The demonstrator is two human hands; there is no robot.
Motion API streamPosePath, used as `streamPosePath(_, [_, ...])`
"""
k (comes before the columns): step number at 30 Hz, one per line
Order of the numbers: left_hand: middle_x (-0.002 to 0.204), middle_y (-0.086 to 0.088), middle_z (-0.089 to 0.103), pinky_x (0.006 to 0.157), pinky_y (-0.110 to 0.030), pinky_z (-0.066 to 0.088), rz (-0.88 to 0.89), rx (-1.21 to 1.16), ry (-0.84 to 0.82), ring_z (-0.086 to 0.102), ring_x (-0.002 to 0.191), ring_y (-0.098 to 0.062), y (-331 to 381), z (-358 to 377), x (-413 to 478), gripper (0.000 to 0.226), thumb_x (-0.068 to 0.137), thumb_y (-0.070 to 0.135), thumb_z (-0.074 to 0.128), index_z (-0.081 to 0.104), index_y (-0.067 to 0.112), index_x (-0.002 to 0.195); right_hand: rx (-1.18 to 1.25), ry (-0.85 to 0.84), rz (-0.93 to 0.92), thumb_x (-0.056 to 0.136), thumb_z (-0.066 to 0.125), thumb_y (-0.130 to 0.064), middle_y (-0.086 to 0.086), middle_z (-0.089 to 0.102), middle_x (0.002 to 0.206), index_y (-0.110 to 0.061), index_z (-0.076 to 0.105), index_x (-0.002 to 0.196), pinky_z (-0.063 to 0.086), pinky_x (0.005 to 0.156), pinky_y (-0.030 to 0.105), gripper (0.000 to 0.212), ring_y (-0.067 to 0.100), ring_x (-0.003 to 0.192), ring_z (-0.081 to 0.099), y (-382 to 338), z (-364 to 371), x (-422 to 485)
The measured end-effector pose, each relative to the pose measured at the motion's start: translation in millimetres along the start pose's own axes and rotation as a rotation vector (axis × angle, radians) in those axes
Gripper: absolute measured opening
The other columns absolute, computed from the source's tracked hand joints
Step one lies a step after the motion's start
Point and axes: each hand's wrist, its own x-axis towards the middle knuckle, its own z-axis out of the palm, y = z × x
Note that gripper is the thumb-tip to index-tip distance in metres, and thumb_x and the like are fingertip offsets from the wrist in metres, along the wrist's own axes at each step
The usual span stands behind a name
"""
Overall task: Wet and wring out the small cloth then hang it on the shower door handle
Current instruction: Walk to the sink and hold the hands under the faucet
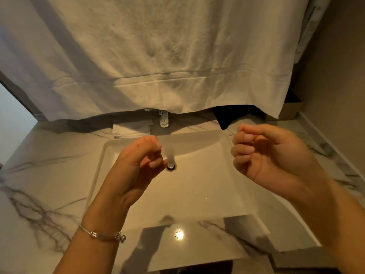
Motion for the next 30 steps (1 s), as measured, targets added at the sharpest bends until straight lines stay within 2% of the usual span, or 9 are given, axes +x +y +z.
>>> streamPosePath(9, [0.046, 0.004, 0.046, 0.067, -0.026, 0.058, -0.020, -0.043, 0.064, 0.043, 0.041, -0.006, 6, 0, 67, 0.019, 0.079, 0.011, 0.058, 0.053, 0.015, 0.061, 0.028, 0.012, 0.002, 0.070, 0.059, -0.020, -0.006, 0.049, 0.055, -0.017, 0.049, 0.069, 0.042, 0.042, 0.018, 0.010, 0.005, 0.045, 0.043, -22, -10, 56])
streamPosePath(16, [0.047, 0.005, 0.041, 0.069, -0.026, 0.054, -0.037, -0.079, 0.118, 0.039, 0.040, -0.007, 5, 2, 110, 0.026, 0.084, 0.007, 0.052, 0.050, 0.017, 0.060, 0.064, 0.021, -0.006, 0.063, 0.065, -0.018, -0.006, 0.050, 0.055, -0.017, 0.050, 0.071, 0.041, 0.041, 0.018, 0.017, 0.006, 0.045, 0.043, -46, -21, 94])
streamPosePath(19, [0.047, 0.004, 0.038, 0.071, -0.029, 0.049, -0.055, -0.113, 0.127, 0.037, 0.040, -0.007, 0, -3, 125, 0.030, 0.084, 0.005, 0.051, 0.049, 0.018, 0.057, 0.100, 0.007, 0.015, 0.055, 0.074, -0.017, -0.005, 0.050, 0.056, -0.017, 0.050, 0.072, 0.042, 0.041, 0.018, 0.029, 0.006, 0.045, 0.043, -48, -27, 112])
streamPosePath(25, [0.047, 0.005, 0.036, 0.060, -0.022, 0.052, -0.112, -0.141, 0.164, 0.034, 0.039, -0.007, -13, -23, 146, 0.027, 0.078, 0.008, 0.055, 0.045, 0.019, 0.055, 0.160, 0.018, 0.085, 0.045, 0.082, -0.014, -0.004, 0.049, 0.056, -0.018, 0.049, 0.072, 0.040, 0.041, 0.018, 0.042, 0.007, 0.045, 0.042, -39, -34, 143])
streamPosePath(30, [0.048, 0.005, 0.036, 0.061, -0.022, 0.051, -0.117, -0.159, 0.181, 0.035, 0.039, -0.007, -19, -34, 154, 0.029, 0.082, 0.007, 0.052, 0.043, 0.018, 0.057, 0.175, 0.027, 0.119, 0.046, 0.081, -0.014, -0.004, 0.050, 0.056, -0.018, 0.049, 0.073, 0.040, 0.041, 0.019, 0.042, 0.007, 0.044, 0.043, -33, -35, 155])
